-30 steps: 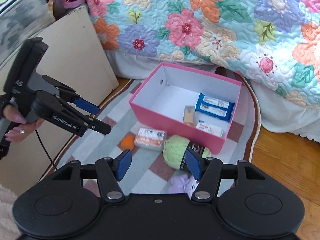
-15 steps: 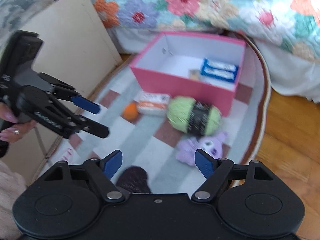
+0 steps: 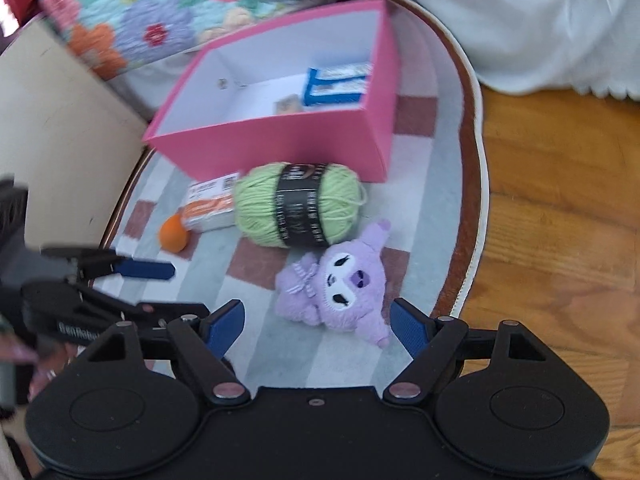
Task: Organize objects
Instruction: 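Lower the right gripper onto the purple plush toy and close on it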
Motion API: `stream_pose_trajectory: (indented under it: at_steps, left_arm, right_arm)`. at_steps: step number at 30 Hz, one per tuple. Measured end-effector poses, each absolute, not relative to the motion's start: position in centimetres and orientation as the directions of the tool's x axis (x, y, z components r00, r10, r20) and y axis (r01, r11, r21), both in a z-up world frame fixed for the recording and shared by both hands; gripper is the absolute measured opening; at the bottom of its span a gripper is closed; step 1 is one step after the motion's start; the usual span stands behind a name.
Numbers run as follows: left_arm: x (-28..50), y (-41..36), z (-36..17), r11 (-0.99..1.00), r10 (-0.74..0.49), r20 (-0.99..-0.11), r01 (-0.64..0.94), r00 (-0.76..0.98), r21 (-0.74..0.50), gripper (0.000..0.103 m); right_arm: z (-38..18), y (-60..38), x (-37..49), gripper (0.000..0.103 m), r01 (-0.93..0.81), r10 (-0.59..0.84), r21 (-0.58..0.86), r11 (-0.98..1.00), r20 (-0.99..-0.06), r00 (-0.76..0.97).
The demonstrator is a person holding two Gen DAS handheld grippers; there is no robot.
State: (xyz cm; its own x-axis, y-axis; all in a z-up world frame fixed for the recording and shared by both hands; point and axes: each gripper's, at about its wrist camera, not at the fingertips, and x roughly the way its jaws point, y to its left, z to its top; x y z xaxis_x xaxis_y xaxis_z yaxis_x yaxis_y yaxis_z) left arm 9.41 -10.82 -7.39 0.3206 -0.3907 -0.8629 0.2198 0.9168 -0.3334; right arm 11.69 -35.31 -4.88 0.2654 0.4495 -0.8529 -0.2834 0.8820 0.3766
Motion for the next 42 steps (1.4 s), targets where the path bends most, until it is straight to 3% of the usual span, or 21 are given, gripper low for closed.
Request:
stream_pose_trajectory:
  at_steps: [7, 15, 19, 20, 22, 26, 28, 30, 42]
  left_arm:
    - [11.4, -11.5, -10.9, 0.872, -0.489, -0.819, 0.129, 0.301, -0.473, 0.072]
    - [11.2, -13.1, -13.5, 0.851, -0.523, -0.803, 0.114, 0.287, -0.513, 0.071]
    - [10.9, -13.4, -13.8, 0.842, -0.534, -0.781, 0.121, 0.323, -0.525, 0.070]
    - [10.9, -13.4, -13.8, 0.843, -0.533, -0.778, 0.126, 0.333, -0.523, 0.067]
    - [11.0, -13.6, -13.8, 0.843, -0.535, -0.774, 0.151, 0.337, -0.517, 0.047]
    - [11.1, -13.0, -14.2, 0.831, -0.550, -0.764, 0.126, 0.339, -0.542, 0.042]
    - [11.3, -12.6, -14.4, 0.819, -0.563, -0.758, 0.097, 0.330, -0.566, 0.040]
    - [11.5, -12.2, -14.7, 0.802, -0.581, -0.748, 0.071, 0.320, -0.593, 0.039]
    - [11.8, -10.6, -16.4, 0.699, -0.669, -0.684, -0.069, 0.291, -0.712, 0.042]
  right_arm:
    - [-7.9, -35.7, 14.7, 0.084, -0.099, 0.460, 0.451, 0.887, -0.849, 0.260]
    - [-11.8, -34.9, 15.7, 0.083, 0.067, 0.484, 0.519, 0.852, -0.830, 0.277]
    - [-12.3, -34.6, 15.5, 0.083, 0.064, 0.455, 0.490, 0.869, -0.844, 0.285]
    - [-12.5, -34.7, 15.5, 0.083, 0.072, 0.440, 0.476, 0.877, -0.853, 0.282]
    - [-12.6, -34.9, 15.1, 0.083, 0.099, 0.388, 0.430, 0.897, -0.876, 0.287]
    - [-12.4, -35.3, 15.1, 0.083, 0.102, 0.394, 0.442, 0.891, -0.867, 0.306]
    - [-12.6, -35.2, 15.2, 0.080, 0.093, 0.417, 0.461, 0.882, -0.858, 0.302]
    - [-13.2, -35.1, 15.2, 0.059, 0.098, 0.426, 0.468, 0.878, -0.859, 0.283]
    - [-12.6, -32.9, 14.2, 0.053, 0.017, 0.306, 0.328, 0.945, -0.898, 0.318]
